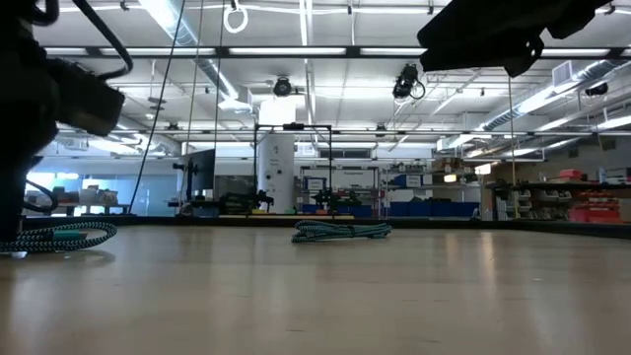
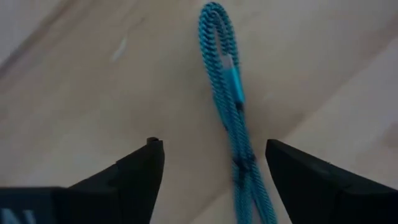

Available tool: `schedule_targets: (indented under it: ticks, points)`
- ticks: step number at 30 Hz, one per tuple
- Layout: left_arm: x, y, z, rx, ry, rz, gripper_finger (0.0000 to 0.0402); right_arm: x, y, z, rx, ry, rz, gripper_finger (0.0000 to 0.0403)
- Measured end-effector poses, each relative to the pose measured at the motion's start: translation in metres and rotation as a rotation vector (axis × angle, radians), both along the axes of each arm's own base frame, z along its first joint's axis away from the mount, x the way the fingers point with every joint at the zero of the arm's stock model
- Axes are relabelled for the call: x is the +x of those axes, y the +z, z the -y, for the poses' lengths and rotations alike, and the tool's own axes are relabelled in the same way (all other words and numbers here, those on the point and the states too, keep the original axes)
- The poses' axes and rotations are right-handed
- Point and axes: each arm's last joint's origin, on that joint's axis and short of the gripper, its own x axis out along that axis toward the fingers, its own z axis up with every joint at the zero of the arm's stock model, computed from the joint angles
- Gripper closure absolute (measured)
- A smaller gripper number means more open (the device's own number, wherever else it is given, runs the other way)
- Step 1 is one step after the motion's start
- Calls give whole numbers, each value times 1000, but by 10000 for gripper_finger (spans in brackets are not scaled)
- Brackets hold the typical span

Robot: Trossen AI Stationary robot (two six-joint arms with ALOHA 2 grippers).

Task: Pick and place USB-C Cables
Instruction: Put the bottom blue charger cable into the white bin

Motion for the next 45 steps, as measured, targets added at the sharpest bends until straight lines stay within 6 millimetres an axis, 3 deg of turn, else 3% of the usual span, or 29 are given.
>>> schedule_targets:
  ticks: [7,13,16,17,23,28,32,37,45]
  points:
    - [13,-13,-6,11,-61,-40,185,-5,2,-7,14,35,4,223]
    - [18,-14,-10,17,-111,-27,302,-31,24,-25,47,114,59,227]
    - [24,-12,-15,69,-131,49,374,-45,33,-31,37,136,81,230]
    - [28,-11,-17,96,-133,94,382,-49,34,-32,27,141,79,231]
    - [65,6,-19,78,-235,452,375,-61,24,-35,24,142,20,231]
    - [96,36,-25,182,-356,848,383,-68,-12,-23,47,56,9,231]
    - [108,61,-29,268,-451,1112,379,-68,-44,-4,151,-52,81,228]
    - [112,82,-31,358,-572,1340,377,-48,-58,14,261,1,186,218]
    - [111,89,-30,384,-607,1407,373,15,-27,26,33,263,471,162]
